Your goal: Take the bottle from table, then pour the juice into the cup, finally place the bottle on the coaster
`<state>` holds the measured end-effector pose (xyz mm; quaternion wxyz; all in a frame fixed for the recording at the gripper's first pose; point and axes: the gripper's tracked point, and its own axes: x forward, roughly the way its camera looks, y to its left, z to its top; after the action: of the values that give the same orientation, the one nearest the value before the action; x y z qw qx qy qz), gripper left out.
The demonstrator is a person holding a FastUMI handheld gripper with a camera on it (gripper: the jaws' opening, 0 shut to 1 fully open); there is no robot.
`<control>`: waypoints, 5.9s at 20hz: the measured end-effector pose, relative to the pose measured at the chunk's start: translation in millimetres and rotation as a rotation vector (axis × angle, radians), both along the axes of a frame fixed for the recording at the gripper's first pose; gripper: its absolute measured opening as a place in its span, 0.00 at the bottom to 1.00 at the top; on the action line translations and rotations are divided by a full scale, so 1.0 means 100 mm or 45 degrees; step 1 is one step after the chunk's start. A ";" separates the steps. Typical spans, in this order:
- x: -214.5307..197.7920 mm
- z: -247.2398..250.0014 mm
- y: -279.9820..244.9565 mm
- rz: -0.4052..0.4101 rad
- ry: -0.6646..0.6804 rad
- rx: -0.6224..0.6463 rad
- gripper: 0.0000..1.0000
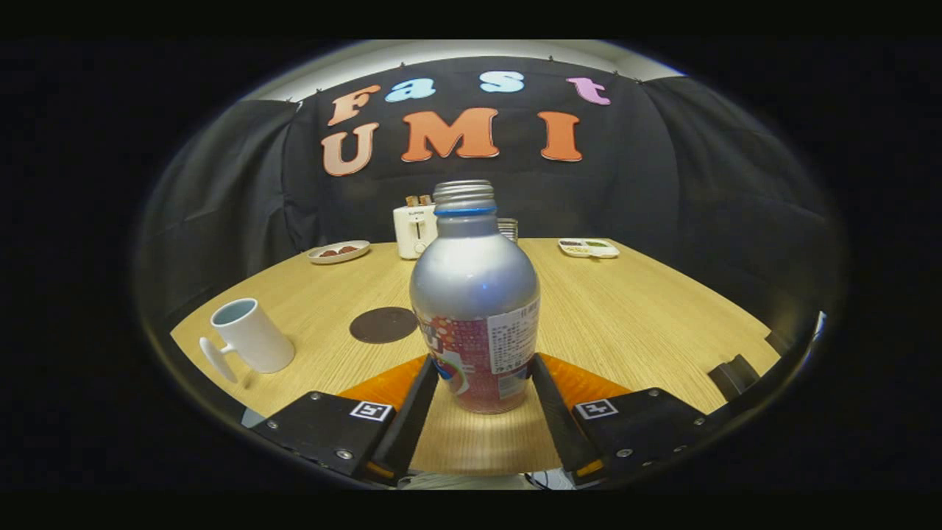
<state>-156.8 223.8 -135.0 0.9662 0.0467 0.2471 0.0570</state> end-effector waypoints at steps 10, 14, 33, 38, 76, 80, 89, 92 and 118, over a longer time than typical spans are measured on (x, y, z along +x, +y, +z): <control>-0.04 0.40 0.39 0.051 -0.065 -0.237 0.75; -0.04 0.49 0.52 0.078 -0.084 -0.362 0.75; 0.07 0.63 1.06 0.263 -0.221 -1.002 0.74; 0.14 0.64 1.11 0.339 -0.261 -1.222 0.74; 0.32 1.06 1.17 0.585 -0.466 -1.991 0.74; 0.34 1.07 1.18 0.606 -0.470 -2.032 0.74; 0.36 1.07 1.22 0.665 -0.475 -2.124 0.73; 0.35 1.05 1.21 0.679 -0.461 -2.137 0.74; 0.37 1.00 1.28 0.754 -0.449 -2.191 0.73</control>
<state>-119.3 352.2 -35.5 0.6378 -0.7610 0.0555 0.1047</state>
